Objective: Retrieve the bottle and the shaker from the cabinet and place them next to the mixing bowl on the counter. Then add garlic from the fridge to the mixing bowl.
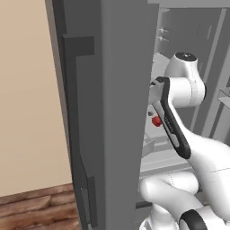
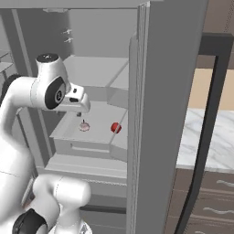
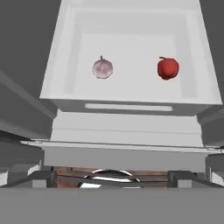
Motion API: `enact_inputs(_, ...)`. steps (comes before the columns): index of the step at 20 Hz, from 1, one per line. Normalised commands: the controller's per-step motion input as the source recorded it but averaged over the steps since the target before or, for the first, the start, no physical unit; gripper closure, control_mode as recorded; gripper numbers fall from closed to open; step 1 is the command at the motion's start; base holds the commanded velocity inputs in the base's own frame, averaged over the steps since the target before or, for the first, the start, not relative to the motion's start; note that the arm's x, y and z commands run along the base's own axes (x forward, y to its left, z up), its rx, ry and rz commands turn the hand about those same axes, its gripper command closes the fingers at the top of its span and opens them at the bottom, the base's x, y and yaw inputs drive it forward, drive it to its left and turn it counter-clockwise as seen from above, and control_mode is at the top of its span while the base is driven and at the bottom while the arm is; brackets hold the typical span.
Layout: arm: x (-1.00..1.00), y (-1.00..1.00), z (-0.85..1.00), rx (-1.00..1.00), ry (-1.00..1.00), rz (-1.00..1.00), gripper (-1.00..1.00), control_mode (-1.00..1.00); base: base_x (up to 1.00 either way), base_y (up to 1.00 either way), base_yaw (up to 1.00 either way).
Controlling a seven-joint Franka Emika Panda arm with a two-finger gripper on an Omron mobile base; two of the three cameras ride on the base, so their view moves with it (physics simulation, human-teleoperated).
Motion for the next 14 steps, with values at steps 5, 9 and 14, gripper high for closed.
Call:
enact_inputs(5, 0.38, 0.00, -0.71, 0.00, 0.11, 0.08, -1.00, -1.00, 0.00, 0.00, 0.00)
enact_inputs(9, 0.04, 0.00, -0.56, -0.01, -0.08, 0.01, -1.00, -1.00, 0.00, 0.00, 0.00)
enact_inputs(14, 0.00, 0.00, -0.22, -0.05, -0.27, 0.00, -1.00, -1.00, 0.00, 0.00, 0.00)
